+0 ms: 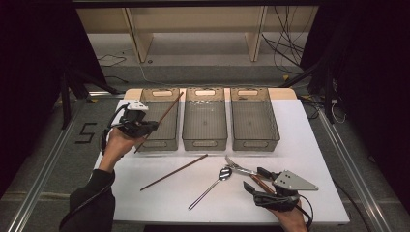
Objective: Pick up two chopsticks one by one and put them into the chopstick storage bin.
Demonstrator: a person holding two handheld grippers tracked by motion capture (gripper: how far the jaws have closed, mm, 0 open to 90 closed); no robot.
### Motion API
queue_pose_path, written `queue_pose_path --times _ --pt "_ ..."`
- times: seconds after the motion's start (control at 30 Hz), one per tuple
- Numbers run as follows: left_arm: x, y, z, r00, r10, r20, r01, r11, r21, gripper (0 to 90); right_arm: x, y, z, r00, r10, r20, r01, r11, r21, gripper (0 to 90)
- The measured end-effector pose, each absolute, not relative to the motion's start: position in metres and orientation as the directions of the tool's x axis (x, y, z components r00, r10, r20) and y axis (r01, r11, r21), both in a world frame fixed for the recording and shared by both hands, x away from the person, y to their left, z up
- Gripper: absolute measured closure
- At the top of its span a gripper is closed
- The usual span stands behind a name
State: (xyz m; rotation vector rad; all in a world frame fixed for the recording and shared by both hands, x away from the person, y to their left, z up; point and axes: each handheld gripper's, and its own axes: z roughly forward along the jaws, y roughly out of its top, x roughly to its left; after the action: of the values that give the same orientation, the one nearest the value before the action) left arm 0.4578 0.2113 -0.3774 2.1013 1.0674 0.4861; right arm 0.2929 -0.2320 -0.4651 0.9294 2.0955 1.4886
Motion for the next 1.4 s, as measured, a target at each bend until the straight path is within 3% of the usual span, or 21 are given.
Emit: queue_pose_path --times 0.53,1.4 --pt "0.495 0.211 -0.368 0.55 0.835 0.022 0.564 -0.39 0.728 84.5 0.293 -0.233 -0.465 -0.698 0.714 0.057 0.279 0.198 0.94 27.0" --pt "0.532 0.22 -0.398 0.479 0.877 0.039 0.619 -0.369 0.694 84.4 0.293 -0.233 -0.464 -0.703 0.708 0.063 0.277 0.191 0.942 26.3"
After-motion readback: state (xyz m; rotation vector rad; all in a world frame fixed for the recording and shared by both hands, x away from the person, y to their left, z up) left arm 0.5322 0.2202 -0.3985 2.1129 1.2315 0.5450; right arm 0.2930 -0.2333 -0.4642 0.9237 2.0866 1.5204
